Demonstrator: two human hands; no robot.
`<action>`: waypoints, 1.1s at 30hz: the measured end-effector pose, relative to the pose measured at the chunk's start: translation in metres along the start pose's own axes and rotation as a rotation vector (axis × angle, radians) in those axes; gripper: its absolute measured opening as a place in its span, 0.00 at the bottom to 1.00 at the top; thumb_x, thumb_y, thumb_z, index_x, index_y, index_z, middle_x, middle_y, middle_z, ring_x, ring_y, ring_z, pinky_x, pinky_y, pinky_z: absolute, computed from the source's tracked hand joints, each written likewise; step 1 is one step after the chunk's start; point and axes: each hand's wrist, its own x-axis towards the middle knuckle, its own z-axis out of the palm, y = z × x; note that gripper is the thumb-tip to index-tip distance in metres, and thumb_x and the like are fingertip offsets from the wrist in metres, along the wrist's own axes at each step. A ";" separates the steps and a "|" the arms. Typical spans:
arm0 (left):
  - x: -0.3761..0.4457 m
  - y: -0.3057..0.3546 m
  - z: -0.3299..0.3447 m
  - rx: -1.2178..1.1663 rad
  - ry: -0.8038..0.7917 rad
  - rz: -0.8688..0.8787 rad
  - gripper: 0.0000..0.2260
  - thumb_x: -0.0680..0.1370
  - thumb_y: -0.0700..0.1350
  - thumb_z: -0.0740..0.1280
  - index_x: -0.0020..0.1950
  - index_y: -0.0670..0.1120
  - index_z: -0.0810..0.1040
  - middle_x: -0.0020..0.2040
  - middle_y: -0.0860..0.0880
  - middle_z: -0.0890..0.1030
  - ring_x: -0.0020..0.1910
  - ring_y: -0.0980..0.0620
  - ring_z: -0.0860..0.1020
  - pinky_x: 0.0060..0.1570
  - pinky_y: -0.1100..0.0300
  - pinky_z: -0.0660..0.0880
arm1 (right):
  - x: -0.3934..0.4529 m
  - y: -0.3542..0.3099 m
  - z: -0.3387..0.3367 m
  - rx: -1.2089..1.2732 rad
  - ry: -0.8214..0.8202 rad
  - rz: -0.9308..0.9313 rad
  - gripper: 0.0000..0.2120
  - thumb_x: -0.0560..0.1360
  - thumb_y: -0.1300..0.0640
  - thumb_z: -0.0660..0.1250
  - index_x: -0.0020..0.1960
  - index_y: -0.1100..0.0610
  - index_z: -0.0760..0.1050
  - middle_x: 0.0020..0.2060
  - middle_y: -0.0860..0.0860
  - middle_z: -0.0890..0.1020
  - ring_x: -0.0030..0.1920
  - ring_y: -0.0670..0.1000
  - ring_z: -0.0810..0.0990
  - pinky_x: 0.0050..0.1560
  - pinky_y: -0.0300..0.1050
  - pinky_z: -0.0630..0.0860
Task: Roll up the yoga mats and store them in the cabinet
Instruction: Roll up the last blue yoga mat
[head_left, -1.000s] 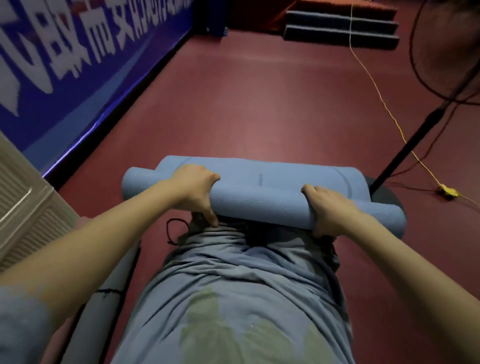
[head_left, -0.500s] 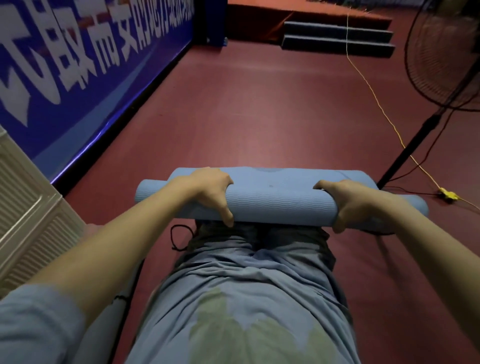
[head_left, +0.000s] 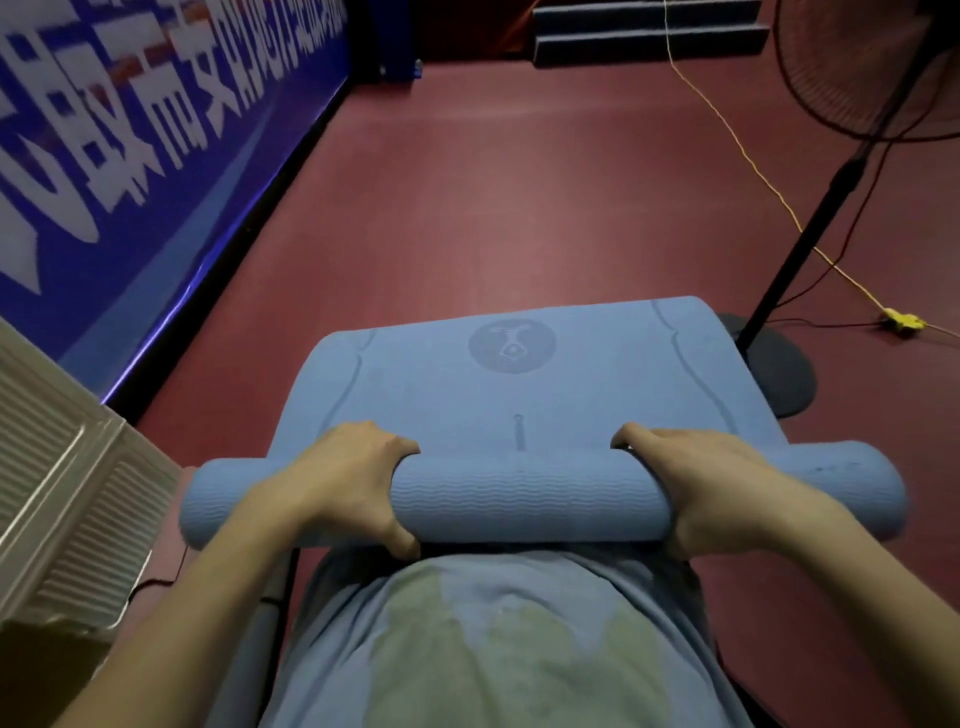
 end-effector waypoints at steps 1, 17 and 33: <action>0.000 -0.001 0.002 -0.013 0.004 -0.001 0.29 0.52 0.69 0.74 0.47 0.55 0.78 0.38 0.57 0.80 0.40 0.57 0.77 0.41 0.55 0.78 | 0.001 0.000 0.005 0.025 0.028 -0.012 0.37 0.60 0.38 0.73 0.63 0.40 0.60 0.55 0.40 0.77 0.54 0.49 0.78 0.47 0.48 0.73; 0.034 -0.024 0.008 -0.241 0.032 0.057 0.52 0.47 0.74 0.79 0.69 0.64 0.70 0.76 0.65 0.52 0.75 0.60 0.58 0.68 0.50 0.70 | 0.033 0.021 0.034 0.281 0.470 -0.101 0.31 0.70 0.22 0.58 0.54 0.48 0.74 0.46 0.36 0.73 0.49 0.48 0.71 0.49 0.50 0.71; 0.062 -0.040 0.004 -0.452 0.170 0.174 0.44 0.49 0.69 0.81 0.62 0.62 0.72 0.51 0.59 0.72 0.50 0.59 0.74 0.48 0.59 0.73 | 0.052 0.031 0.035 0.441 0.503 -0.088 0.19 0.75 0.31 0.62 0.53 0.45 0.73 0.48 0.38 0.75 0.49 0.46 0.73 0.50 0.48 0.71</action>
